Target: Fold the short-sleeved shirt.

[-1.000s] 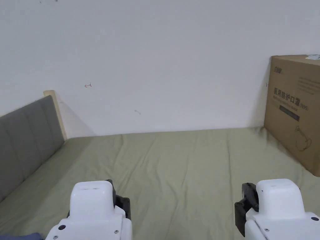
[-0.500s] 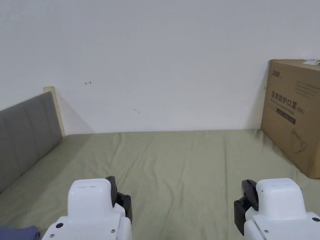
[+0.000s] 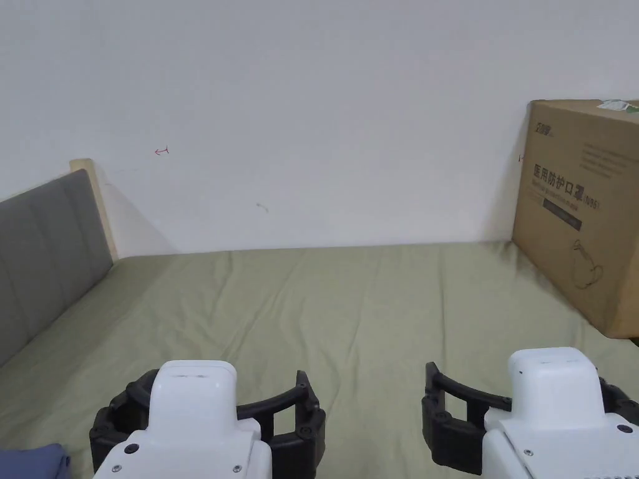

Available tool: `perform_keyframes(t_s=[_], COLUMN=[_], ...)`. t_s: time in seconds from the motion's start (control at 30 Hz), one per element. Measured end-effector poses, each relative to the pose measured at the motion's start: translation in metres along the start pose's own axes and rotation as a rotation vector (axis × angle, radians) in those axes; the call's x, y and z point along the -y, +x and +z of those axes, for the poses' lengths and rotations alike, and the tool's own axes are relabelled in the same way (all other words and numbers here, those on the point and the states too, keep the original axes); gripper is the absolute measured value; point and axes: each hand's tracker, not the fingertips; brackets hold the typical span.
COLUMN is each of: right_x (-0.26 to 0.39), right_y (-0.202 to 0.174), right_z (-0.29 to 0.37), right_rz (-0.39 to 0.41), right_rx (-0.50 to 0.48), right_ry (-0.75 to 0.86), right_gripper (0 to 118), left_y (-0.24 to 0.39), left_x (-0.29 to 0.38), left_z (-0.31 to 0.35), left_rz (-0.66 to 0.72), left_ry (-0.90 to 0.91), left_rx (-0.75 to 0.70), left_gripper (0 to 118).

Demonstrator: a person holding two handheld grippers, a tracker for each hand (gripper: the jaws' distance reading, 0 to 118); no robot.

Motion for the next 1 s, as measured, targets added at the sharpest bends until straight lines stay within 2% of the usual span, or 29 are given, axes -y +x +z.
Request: perform_keyframes(t_s=[0.03, 0.1, 0.2, 0.4, 0.53, 0.77, 1.0], right_x=[0.000, 0.000, -0.001, 0.000, 0.000, 0.001, 0.004], right_y=[0.000, 0.000, -0.001, -0.003, -0.001, -0.001, 0.005], right_z=[-0.001, 0.000, 0.000, -0.003, -0.005, -0.005, -0.009], right_rz=[0.005, 0.019, 0.023, 0.042, 0.011, 0.050, 0.016], right_rx=[0.005, 0.014, 0.029, 0.056, 0.037, 0.063, 0.062], right_ry=[0.003, 0.016, 0.026, 0.025, 0.009, 0.026, 0.003], right_gripper=[112, 118, 118, 118, 118, 118, 118], left_y=[0.000, -0.002, -0.003, 0.004, 0.003, -0.005, -0.018], left_x=[0.000, -0.002, -0.007, -0.002, -0.002, -0.001, -0.001], left_z=[0.000, -0.001, -0.005, -0.001, -0.001, -0.007, -0.012], left_rz=[-0.002, 0.009, 0.027, -0.061, -0.042, -0.011, 0.062], left_ry=[0.002, 0.007, -0.039, -0.018, -0.014, -0.050, -0.080], left_rx=[0.003, 0.022, 0.044, -0.022, 0.004, 0.014, 0.013], left_gripper=[118, 118, 118, 118, 118, 118, 118])
